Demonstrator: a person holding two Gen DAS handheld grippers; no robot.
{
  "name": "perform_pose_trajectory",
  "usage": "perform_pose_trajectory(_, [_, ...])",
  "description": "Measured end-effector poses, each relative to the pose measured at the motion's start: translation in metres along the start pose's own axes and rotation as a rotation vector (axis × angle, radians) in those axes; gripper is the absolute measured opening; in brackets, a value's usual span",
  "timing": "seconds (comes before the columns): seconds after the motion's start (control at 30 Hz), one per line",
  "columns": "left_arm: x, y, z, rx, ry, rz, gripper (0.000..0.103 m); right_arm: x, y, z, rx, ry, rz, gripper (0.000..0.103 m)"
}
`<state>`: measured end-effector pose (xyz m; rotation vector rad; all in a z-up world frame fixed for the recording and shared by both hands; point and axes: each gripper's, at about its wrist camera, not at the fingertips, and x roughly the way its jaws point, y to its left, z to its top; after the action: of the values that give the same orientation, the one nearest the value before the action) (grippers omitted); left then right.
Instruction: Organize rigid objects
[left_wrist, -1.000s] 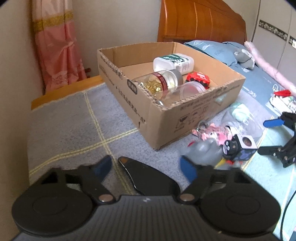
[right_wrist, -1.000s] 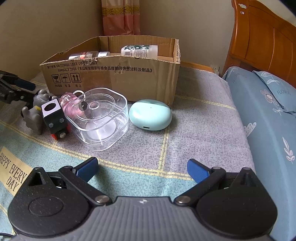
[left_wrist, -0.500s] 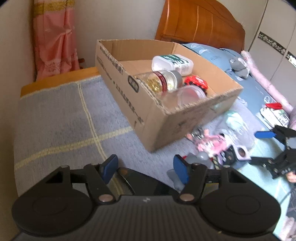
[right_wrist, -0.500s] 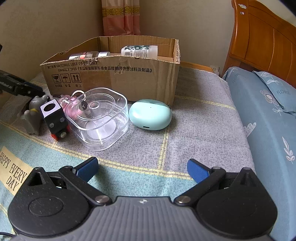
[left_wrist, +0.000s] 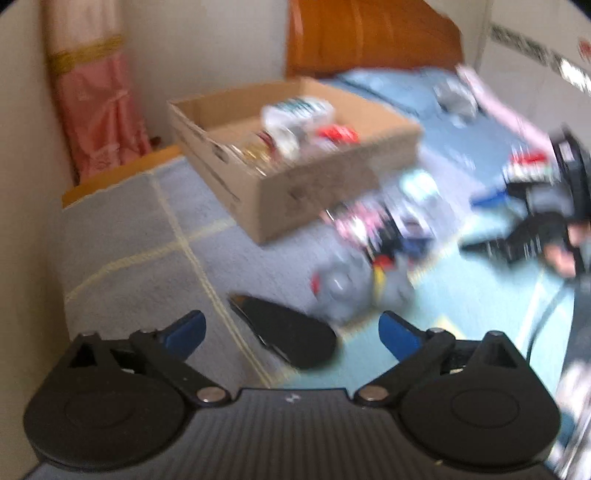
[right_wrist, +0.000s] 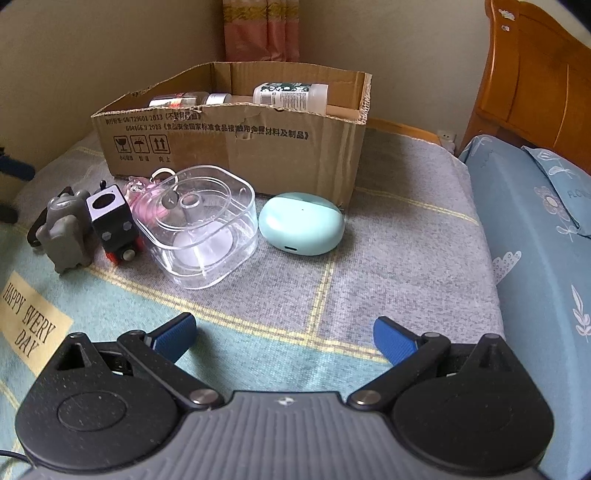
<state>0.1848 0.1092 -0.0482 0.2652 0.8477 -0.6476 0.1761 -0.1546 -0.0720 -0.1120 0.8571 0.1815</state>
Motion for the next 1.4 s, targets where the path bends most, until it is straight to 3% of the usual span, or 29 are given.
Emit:
perform_pose_trajectory(0.13, [0.021,-0.028,-0.012,0.229,0.109,0.125,0.103,-0.001,-0.002,0.0,-0.014,0.005,0.002,0.103])
perform_pose_trajectory(0.2, [0.02,-0.03,-0.013,0.277,0.066,0.13,0.101,-0.001,-0.002,0.0,-0.023,0.005,0.001,0.103])
perform_pose_trajectory(0.33, [0.027,-0.02,-0.007,0.308,0.056,0.112,0.103,-0.001,-0.002,0.001,-0.057,0.002,0.005,0.103])
perform_pose_trajectory(0.67, [0.05,0.017,0.003,0.157,0.026,-0.03,0.103,0.021,-0.018,0.025,-0.055,-0.037,0.001,0.103])
perform_pose_trajectory(0.93, [0.055,0.02,0.008,0.158,0.011,-0.064,0.102,0.038,-0.029,0.038,-0.018,-0.08,-0.017,0.103])
perform_pose_trajectory(1.17, [0.051,0.021,0.005,0.161,-0.002,-0.078,0.096,0.038,-0.024,0.045,-0.065,-0.125,0.008,0.081])
perform_pose_trajectory(1.27, [0.047,0.018,0.005,0.173,-0.008,-0.087,0.087,0.037,-0.022,0.048,-0.081,-0.133,0.034,0.068])
perform_pose_trajectory(1.4, [0.044,0.013,0.001,0.155,-0.016,-0.067,0.084,0.036,-0.019,0.046,-0.071,-0.142,0.037,0.064])
